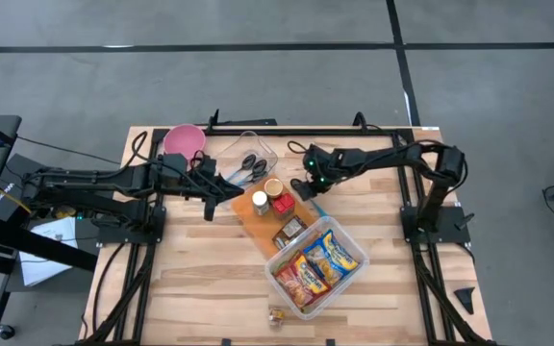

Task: Pick & Place Food Item
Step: Put the blue spoon in the top transparent bin

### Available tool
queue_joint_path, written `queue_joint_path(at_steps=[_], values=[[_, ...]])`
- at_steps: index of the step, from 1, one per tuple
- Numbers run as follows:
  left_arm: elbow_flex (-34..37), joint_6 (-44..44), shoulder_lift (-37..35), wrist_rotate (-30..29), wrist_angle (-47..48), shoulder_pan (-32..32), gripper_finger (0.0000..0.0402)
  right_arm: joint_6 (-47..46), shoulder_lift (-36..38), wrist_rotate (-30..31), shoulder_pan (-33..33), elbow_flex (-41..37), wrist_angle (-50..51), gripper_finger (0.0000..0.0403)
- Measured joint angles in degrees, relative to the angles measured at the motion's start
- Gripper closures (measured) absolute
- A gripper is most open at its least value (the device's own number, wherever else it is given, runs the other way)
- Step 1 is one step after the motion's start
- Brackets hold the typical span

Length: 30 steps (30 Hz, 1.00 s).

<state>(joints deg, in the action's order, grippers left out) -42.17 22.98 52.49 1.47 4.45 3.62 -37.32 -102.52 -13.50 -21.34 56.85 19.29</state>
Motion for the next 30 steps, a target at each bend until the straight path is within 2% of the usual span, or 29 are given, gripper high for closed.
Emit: queue_joint_path(at_steps=[15, 24, 30], values=[[0.0, 0.0, 0.0, 0.01, 0.04, -0.02, 0.0399, 0.55, -0.02, 1.47, 0.79, -0.03, -0.18, 0.028], [0.0, 0.0, 0.0, 0.01, 0.02, 0.0, 0.0399, 0.44, -0.02, 6.05, 1.39, -0.03, -0.04, 0.028], [0.0, 0.0, 0.0, 0.01, -0.02, 0.0, 0.0399, 0.38, -1.9, 5.81, 1.39, 0.09, -0.29, 0.028]])
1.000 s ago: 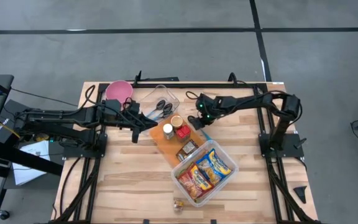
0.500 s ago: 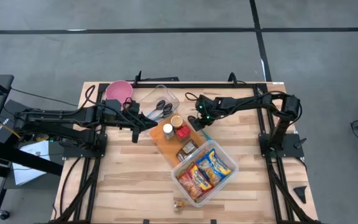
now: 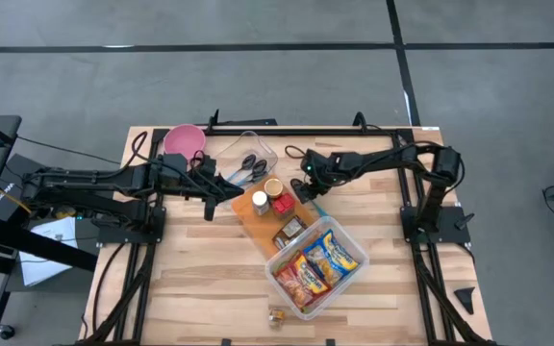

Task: Pick & Place Food Item
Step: Put the blue spoon in the top transparent bin

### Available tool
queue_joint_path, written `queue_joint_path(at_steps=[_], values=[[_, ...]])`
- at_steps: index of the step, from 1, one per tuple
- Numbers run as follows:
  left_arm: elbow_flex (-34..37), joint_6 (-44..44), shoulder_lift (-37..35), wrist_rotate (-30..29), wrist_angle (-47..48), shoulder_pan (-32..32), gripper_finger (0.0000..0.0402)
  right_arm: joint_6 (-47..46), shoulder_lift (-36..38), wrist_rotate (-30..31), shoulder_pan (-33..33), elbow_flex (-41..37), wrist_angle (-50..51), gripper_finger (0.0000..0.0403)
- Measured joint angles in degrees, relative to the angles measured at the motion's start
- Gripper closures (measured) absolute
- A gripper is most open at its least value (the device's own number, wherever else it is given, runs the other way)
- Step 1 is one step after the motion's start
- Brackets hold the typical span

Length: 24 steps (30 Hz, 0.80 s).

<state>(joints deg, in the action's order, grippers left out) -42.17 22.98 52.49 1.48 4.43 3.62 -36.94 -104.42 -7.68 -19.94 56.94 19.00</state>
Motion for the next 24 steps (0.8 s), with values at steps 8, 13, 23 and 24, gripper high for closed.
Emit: queue_joint_path(at_steps=[8, 13, 23, 24], values=[[0.0, 0.02, 0.0, 0.0, -0.63, 0.0, 0.0399, -0.86, -2.37, 2.01, 2.27, 0.21, -0.71, 0.028], [0.0, 0.02, 0.0, 0.02, -0.63, -0.02, 0.0399, -1.95, -1.79, 6.82, 1.94, 0.16, 0.77, 0.028], [0.0, 0.02, 0.0, 0.02, -0.61, -0.01, 0.0399, -3.61, -1.16, 10.79, 1.11, 0.13, 3.82, 0.028], [0.0, 0.02, 0.0, 0.02, -0.63, 0.0, 0.0399, -3.76, -1.11, 11.66, 1.06, 0.11, 4.35, 0.028]])
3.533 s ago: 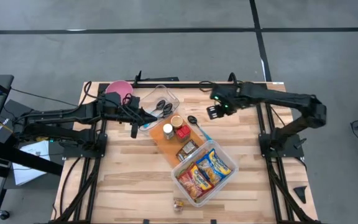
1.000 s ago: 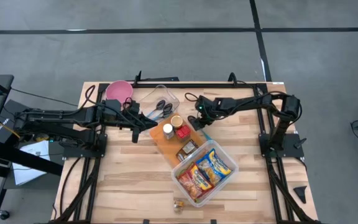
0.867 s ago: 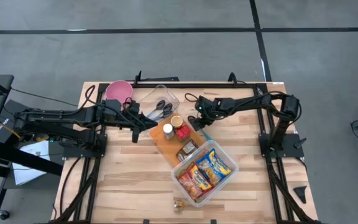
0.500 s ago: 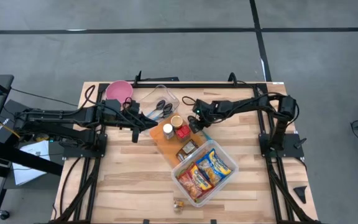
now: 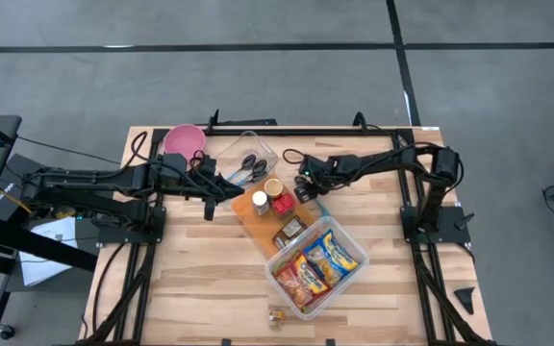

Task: Pick & Place Food Item
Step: Put the blue spoon in the top transparent bin

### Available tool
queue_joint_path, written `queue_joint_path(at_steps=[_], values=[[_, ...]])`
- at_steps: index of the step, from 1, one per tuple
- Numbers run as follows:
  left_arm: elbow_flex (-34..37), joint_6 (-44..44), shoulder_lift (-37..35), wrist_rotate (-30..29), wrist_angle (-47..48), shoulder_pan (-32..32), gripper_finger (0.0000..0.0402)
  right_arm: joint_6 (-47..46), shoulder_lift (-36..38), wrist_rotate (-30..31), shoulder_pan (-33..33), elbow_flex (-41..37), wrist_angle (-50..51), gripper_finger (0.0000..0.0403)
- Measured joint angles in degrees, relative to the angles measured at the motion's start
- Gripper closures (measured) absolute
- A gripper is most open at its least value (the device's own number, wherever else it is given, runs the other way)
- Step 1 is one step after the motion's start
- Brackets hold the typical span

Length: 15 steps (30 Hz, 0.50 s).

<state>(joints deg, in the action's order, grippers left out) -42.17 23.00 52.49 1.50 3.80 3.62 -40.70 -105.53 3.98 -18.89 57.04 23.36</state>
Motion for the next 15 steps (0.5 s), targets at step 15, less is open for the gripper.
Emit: queue_joint_path(at_steps=[15], values=[[0.0, -0.11, 0.0, 0.0, 0.21, 0.0, 0.0399, -2.45, 5.13, 9.56, -3.2, -0.44, 7.78, 0.028]])
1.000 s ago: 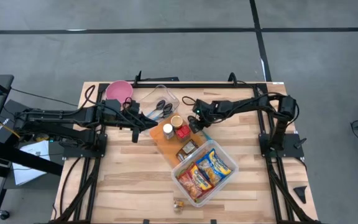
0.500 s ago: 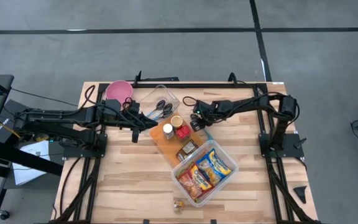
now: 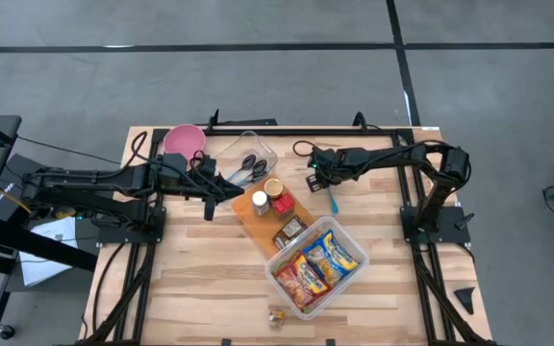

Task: Pick & Place Food Item
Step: Put the blue spoon in the top transparent bin

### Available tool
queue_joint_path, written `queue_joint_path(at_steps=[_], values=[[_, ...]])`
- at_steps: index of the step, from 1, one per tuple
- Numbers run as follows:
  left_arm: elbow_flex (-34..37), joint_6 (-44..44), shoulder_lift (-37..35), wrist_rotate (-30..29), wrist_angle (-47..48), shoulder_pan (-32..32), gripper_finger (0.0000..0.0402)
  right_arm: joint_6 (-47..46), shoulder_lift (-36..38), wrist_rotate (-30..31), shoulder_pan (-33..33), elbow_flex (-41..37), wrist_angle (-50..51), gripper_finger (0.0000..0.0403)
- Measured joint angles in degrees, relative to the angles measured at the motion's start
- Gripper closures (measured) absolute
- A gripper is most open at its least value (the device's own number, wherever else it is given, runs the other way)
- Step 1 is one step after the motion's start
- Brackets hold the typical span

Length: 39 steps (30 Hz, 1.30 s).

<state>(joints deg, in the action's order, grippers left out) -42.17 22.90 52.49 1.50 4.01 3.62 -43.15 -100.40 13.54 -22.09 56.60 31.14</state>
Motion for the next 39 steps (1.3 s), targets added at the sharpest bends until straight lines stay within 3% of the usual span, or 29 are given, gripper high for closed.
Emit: queue_joint_path(at_steps=[39], values=[[0.0, 0.0, 0.0, 0.0, -0.04, 0.0, 0.0399, -1.93, -3.3, -2.92, -1.19, 0.43, -1.86, 0.0286]])
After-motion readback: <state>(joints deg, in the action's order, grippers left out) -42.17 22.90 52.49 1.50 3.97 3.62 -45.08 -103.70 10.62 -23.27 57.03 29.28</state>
